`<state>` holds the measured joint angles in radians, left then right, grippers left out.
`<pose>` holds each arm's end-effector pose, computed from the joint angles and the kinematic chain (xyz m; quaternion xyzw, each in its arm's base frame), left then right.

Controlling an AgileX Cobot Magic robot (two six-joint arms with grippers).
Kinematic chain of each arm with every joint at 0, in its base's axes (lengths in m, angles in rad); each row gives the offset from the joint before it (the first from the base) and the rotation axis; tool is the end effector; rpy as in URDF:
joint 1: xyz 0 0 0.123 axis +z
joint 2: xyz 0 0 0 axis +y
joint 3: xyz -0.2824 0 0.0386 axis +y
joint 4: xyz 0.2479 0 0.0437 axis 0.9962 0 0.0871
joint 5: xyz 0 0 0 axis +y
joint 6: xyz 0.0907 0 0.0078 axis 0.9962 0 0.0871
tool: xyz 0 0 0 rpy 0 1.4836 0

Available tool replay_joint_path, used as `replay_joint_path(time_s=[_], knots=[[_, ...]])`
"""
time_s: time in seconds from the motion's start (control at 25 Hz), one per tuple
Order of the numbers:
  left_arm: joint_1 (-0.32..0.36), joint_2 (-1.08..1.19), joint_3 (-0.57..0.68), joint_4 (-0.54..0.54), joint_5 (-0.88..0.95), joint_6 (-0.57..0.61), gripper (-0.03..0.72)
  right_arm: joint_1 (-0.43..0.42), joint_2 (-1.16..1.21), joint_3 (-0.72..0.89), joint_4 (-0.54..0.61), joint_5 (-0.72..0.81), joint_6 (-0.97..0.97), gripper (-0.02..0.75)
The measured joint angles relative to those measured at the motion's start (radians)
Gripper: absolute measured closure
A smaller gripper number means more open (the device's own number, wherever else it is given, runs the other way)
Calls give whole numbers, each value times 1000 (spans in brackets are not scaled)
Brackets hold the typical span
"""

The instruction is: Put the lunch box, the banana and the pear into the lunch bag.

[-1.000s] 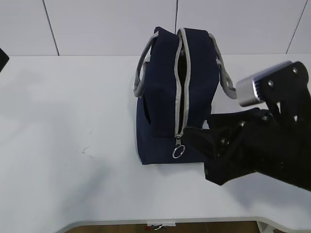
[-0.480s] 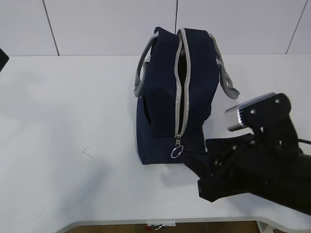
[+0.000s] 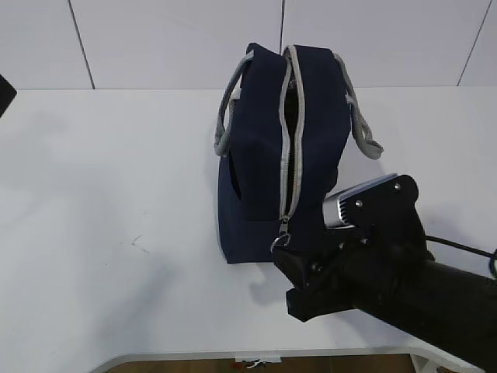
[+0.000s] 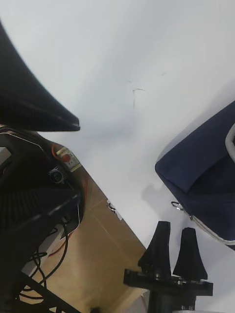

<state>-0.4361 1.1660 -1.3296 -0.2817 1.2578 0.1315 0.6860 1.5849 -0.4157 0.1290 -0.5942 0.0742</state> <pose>0.1797 -0.1103 0.4076 0.2621 0.9142 -0.1805 0.2509 0.2051 0.1594 0.1508 -0.1962 0.8348 0.1877 0.4789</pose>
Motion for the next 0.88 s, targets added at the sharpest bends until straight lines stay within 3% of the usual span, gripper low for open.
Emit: replay_joint_path(time_s=[0.28,0.72,0.88], knots=[[0,0,0,-2,0,0,398,0,169,-2,0,-213,0,291],[0,0,0,-2,0,0,398,0,259,-16,-5,-343,0,291],[0,0,0,-2,0,0,399,0,281,-16,-71,-353,0,291]])
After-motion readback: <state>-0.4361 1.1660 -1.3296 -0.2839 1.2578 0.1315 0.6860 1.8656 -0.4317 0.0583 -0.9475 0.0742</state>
